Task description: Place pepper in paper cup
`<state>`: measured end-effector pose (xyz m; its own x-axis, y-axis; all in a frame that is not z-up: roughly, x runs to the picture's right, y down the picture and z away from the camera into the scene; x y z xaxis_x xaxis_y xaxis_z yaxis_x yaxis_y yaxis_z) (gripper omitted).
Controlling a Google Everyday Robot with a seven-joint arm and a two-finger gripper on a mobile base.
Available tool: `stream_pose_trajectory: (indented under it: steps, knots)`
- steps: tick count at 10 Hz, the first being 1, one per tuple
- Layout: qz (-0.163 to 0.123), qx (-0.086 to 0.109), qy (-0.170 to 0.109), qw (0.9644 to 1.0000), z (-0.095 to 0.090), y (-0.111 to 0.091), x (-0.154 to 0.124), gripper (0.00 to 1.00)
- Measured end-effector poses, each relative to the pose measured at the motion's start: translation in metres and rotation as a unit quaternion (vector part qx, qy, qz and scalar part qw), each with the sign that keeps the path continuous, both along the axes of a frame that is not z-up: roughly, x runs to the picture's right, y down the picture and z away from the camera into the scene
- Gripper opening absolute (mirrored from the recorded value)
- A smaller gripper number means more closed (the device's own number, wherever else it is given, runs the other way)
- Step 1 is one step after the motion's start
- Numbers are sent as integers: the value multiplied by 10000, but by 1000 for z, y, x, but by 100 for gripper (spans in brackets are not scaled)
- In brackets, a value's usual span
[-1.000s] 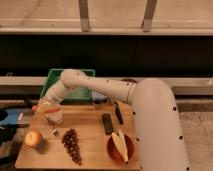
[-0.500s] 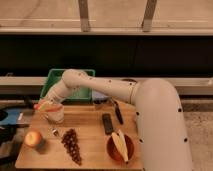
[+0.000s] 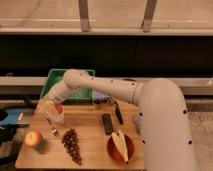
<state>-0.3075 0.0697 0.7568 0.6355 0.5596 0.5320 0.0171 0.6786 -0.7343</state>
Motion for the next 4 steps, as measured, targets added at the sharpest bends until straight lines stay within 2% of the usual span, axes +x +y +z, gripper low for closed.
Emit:
stream_pose_trajectory:
  steps: [2,4]
  knots:
    - [28,120,92,9999,-3,-7,5,61]
    - [17,112,94,9999,-3,-5,5,61]
